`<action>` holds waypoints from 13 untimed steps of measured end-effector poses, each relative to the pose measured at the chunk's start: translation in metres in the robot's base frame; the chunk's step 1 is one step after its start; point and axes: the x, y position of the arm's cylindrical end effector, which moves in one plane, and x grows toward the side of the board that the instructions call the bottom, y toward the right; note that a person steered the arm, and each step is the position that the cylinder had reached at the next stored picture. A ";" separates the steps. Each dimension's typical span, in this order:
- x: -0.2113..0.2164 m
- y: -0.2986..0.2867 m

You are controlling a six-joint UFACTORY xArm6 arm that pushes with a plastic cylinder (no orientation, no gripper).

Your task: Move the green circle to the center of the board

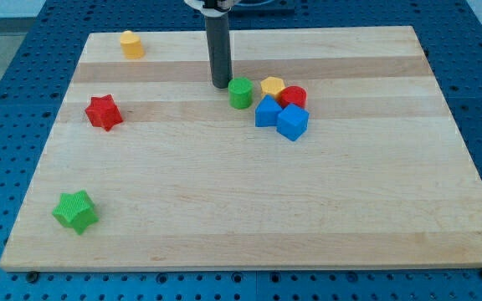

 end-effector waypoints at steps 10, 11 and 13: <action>0.047 0.003; 0.047 0.007; 0.047 0.011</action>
